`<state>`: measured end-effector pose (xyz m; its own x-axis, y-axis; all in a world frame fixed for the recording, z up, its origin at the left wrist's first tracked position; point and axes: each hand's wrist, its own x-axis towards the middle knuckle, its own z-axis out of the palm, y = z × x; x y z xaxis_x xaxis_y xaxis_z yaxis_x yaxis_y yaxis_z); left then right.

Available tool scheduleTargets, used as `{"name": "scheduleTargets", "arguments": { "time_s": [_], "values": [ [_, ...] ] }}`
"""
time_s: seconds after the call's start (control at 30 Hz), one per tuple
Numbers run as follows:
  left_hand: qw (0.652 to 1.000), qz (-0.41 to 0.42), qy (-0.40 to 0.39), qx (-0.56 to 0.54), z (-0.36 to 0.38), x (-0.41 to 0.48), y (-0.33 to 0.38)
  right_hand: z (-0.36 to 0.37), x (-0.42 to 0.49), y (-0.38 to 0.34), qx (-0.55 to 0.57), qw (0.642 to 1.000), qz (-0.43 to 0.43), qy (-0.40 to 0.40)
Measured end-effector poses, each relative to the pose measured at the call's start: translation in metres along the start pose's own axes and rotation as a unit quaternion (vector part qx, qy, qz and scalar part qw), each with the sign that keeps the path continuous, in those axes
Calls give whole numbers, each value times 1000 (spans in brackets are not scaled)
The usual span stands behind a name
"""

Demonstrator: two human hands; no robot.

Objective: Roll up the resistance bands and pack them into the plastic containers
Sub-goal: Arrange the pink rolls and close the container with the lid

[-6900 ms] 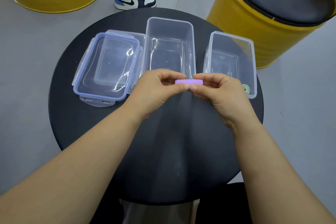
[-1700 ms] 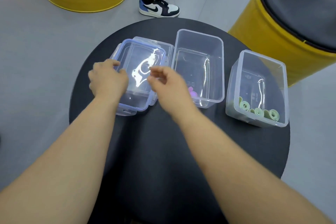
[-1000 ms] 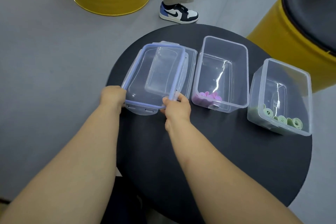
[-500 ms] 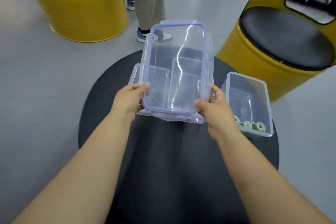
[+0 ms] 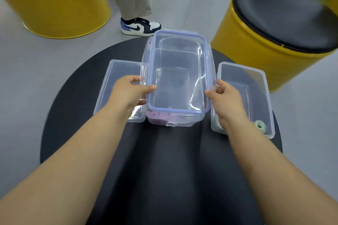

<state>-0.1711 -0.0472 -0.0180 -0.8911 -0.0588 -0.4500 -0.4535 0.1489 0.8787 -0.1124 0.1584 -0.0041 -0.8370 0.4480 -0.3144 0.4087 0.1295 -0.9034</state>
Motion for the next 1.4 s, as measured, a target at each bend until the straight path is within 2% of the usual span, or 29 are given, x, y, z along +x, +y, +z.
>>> {"name": "scheduleTargets", "arguments": {
  "time_s": [0.2,0.57,1.03,1.23,1.4],
  "values": [
    [999,-36,5,20,-1,2,-5,9,7,14,-22,1000,17,-6],
    [994,-100,6,49,3,6,9,9,3,-5,-54,994,98,-3],
    [987,-144,14,69,7,6,15,9,11,-10,-81,989,116,-31],
    [988,-140,19,64,10,6,18,10,23,0,-129,983,127,-42],
    [983,-62,17,172,12,7,17,17,32,-9,-240,967,71,-41]
  ]
}}
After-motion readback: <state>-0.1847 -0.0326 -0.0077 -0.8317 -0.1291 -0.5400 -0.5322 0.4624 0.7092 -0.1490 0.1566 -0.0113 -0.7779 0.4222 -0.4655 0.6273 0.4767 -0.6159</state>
